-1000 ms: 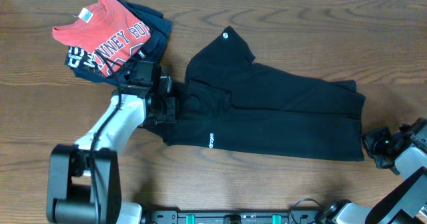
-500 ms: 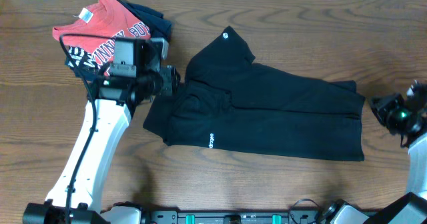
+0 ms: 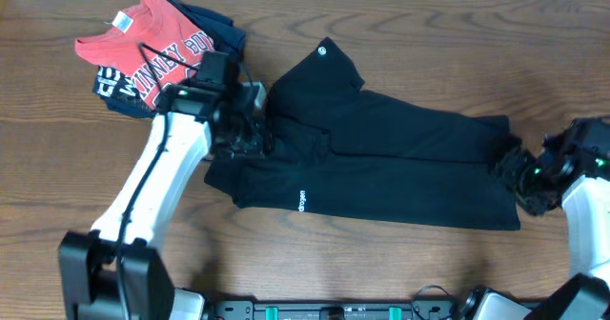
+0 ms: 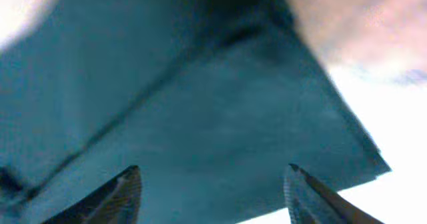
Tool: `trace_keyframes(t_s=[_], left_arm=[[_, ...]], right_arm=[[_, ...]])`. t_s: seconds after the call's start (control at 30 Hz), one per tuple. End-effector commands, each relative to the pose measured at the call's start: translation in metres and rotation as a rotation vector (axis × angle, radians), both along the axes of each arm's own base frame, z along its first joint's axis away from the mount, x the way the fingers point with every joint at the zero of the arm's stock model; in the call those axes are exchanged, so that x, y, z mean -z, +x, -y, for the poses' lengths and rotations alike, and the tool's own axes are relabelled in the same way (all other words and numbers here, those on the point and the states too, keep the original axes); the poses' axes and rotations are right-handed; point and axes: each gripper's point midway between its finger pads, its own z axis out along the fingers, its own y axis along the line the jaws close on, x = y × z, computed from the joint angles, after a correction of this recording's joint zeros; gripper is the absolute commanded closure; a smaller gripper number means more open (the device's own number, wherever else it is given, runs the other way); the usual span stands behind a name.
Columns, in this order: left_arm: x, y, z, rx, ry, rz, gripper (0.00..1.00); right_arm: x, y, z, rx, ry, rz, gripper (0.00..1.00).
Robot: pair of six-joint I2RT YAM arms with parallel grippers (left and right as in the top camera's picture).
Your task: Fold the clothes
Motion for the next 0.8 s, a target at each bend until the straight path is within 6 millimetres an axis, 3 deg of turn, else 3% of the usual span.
trace_keyframes(t_s=[0.0, 0.17, 0.4, 0.53, 0.67, 0.77], left_arm=[[0.03, -0.018, -0.007, 0.004, 0.058, -0.122, 0.43], [0.053, -0.043, -0.015, 0.007, 0.102, -0.265, 0.41], [0.061, -0.049, -0.016, 0.008, 0.113, -0.313, 0.35], [0.06, -0.053, -0.017, 0.008, 0.116, -0.326, 0.34], [0.06, -0.053, -0.017, 0.008, 0.117, -0.329, 0.34], [0.06, -0.056, -0.018, 0.009, 0.12, -0.342, 0.34]], right_arm=[[0.024, -0.031, 0.012, 0.051, -0.052, -0.124, 0.31], [0.048, -0.061, 0.008, 0.086, -0.031, -0.202, 0.31], [0.07, -0.067, 0.017, 0.196, -0.04, -0.167, 0.42], [0.075, -0.058, 0.029, 0.222, -0.084, -0.101, 0.58], [0.074, -0.053, 0.036, 0.234, -0.097, -0.074, 0.96], [0.073, -0.064, 0.046, 0.253, -0.149, -0.128, 0.99]])
